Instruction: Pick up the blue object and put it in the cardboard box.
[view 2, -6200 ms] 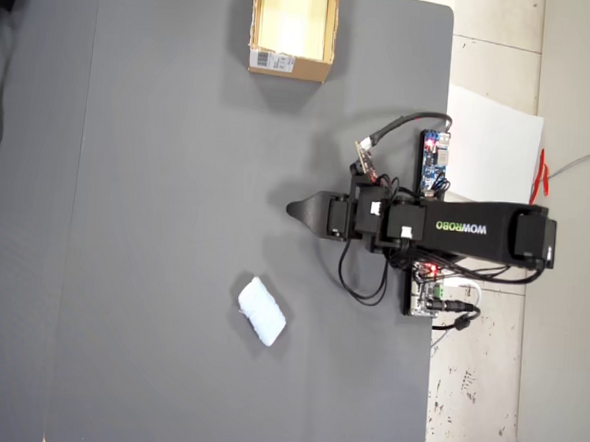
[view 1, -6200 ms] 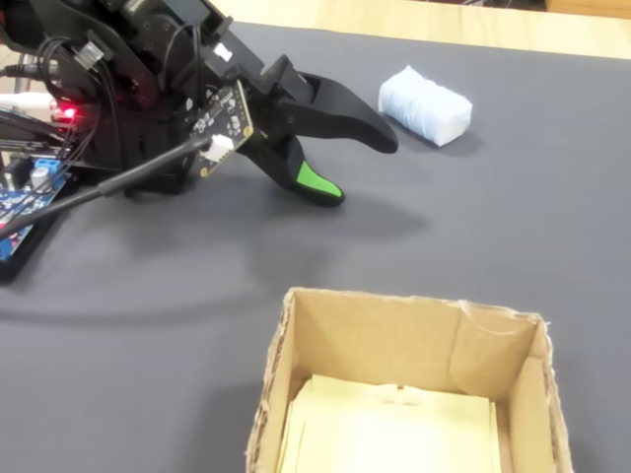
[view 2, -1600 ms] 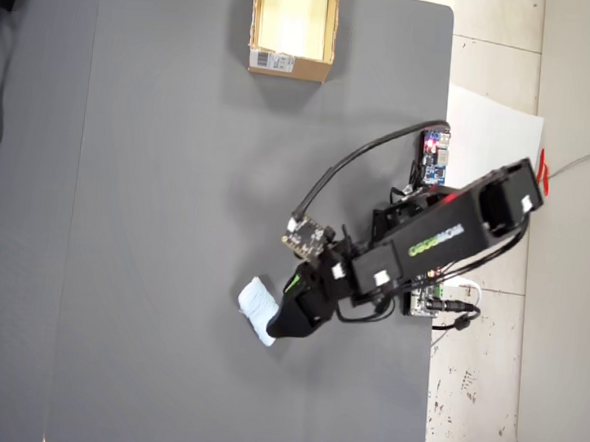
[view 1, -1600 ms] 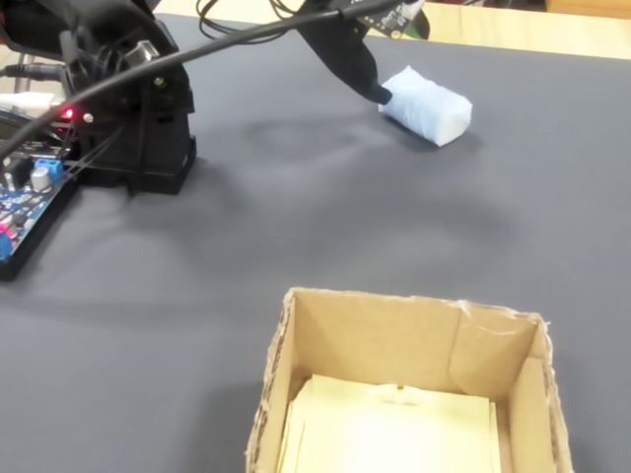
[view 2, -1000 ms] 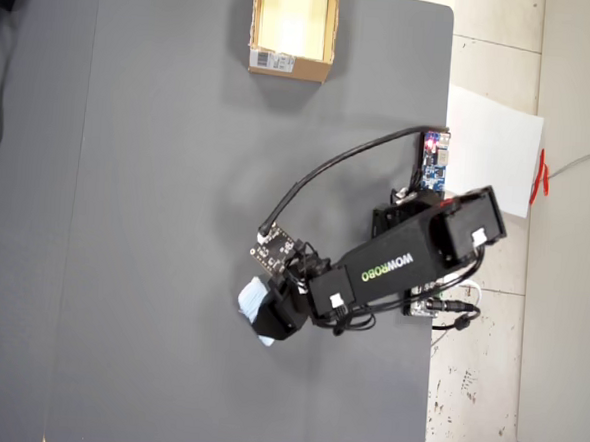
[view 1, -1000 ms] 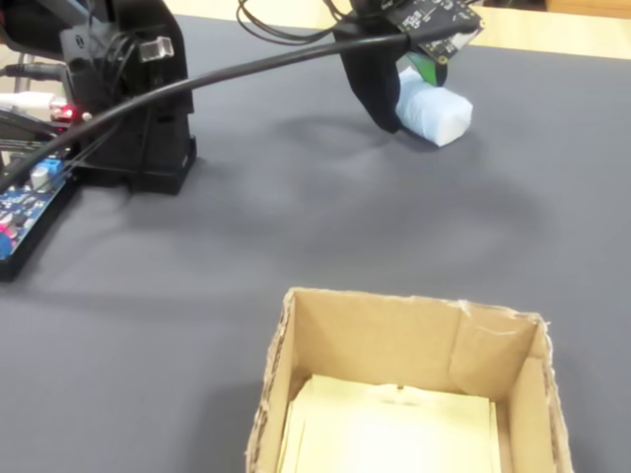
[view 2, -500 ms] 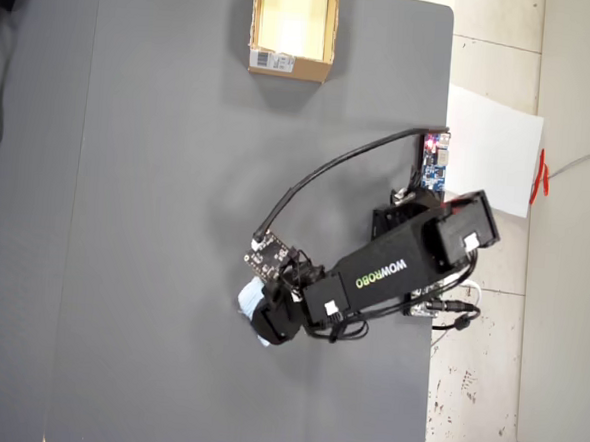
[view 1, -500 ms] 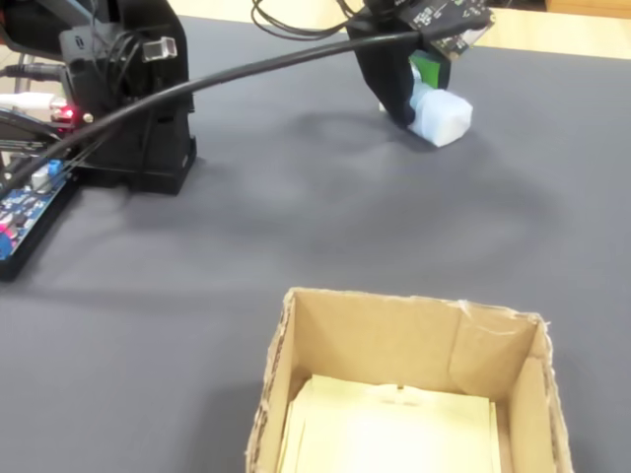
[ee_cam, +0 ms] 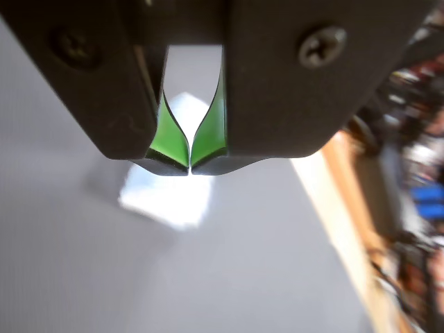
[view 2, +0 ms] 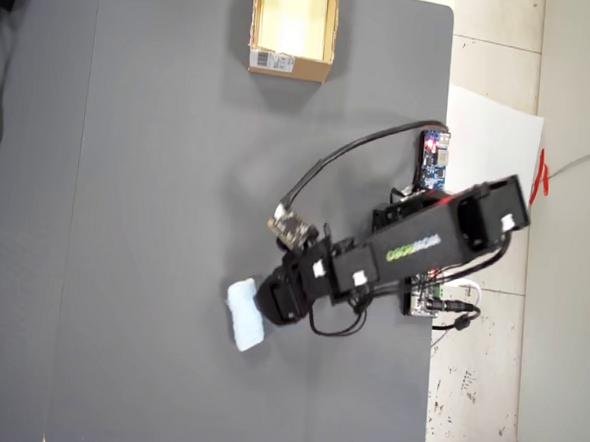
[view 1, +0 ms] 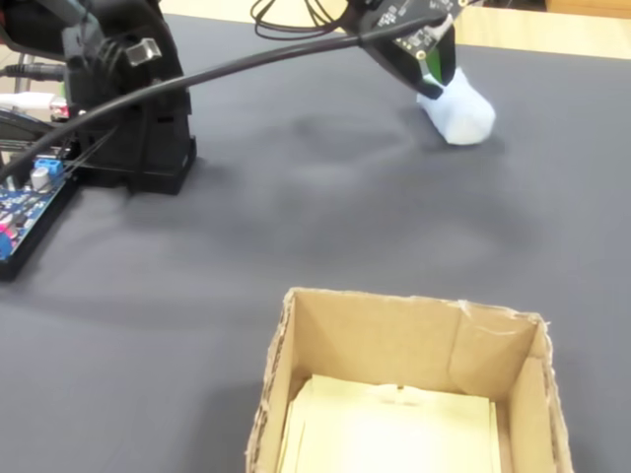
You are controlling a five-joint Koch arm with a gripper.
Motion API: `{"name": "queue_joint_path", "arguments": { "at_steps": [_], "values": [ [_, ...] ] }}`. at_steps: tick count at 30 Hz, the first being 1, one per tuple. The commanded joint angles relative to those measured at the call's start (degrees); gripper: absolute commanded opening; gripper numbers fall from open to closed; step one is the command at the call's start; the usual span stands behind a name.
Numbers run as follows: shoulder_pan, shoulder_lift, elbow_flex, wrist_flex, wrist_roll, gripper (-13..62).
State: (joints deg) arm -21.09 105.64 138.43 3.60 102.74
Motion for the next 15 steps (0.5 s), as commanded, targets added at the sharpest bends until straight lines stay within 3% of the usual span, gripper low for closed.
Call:
{"name": "queue_joint_path", "arguments": {
  "at_steps": [1,10,11,12,14,15],
  "values": [
    [1.8,3.3,-0.5,-8.3,0.1,-4.8],
    [4.4,10.9,4.2,-7.7,1.5,-4.4],
    [4.7,11.2,3.5,-5.8,1.7,-1.7],
    [4.8,11.1,1.8,-2.5,2.2,6.2],
    [4.0,7.4,-6.4,13.7,3.2,30.6],
    [3.8,7.0,-7.3,15.8,2.8,31.8]
  ]
}}
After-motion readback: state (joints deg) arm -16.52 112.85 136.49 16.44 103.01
